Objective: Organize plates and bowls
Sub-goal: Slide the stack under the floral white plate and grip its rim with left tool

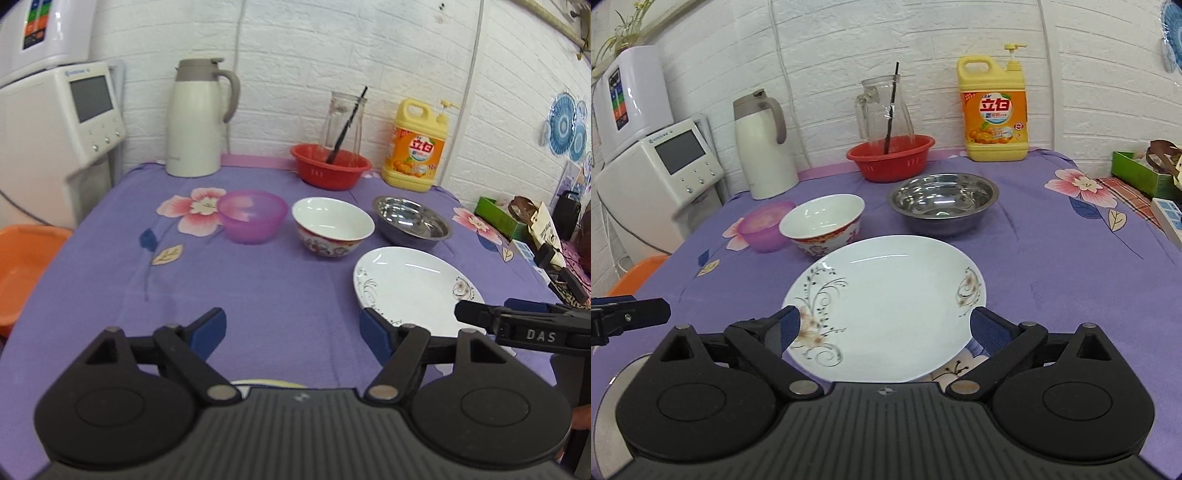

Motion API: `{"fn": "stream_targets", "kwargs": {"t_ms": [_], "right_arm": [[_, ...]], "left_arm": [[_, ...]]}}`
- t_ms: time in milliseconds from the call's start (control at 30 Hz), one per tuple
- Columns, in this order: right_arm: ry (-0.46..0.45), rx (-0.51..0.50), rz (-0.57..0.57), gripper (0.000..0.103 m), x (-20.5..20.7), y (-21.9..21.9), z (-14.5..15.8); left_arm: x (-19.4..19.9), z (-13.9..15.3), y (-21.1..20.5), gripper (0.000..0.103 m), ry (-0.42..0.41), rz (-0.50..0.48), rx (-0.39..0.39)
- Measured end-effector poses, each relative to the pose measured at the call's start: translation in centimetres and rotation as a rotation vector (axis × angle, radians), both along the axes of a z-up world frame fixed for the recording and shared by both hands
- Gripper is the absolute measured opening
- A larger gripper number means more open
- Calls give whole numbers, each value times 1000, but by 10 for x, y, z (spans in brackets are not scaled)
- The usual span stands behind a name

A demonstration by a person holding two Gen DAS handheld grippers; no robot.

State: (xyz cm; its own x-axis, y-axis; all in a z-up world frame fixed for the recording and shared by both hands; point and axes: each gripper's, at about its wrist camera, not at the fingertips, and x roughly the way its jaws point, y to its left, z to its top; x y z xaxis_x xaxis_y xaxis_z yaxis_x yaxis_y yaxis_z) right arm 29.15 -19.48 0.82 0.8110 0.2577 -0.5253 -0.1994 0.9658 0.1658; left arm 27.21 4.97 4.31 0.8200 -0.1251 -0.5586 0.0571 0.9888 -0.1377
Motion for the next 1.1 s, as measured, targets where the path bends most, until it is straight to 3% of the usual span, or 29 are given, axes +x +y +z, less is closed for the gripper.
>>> {"fn": "stream_targets", "kwargs": {"t_ms": [333, 600, 767, 1100], "right_arm": [[86, -9, -23, 103, 61, -13, -24], [97, 23, -47, 103, 66, -22, -39], [94, 11, -49, 103, 67, -21, -39], [71, -91, -40, 103, 68, -10, -44]], "left_arm": [[45, -6, -42, 73, 33, -46, 64], [72, -15, -56, 73, 66, -62, 81], [95, -25, -60, 73, 128, -70, 63], [135, -56, -67, 72, 259, -111, -45]]}}
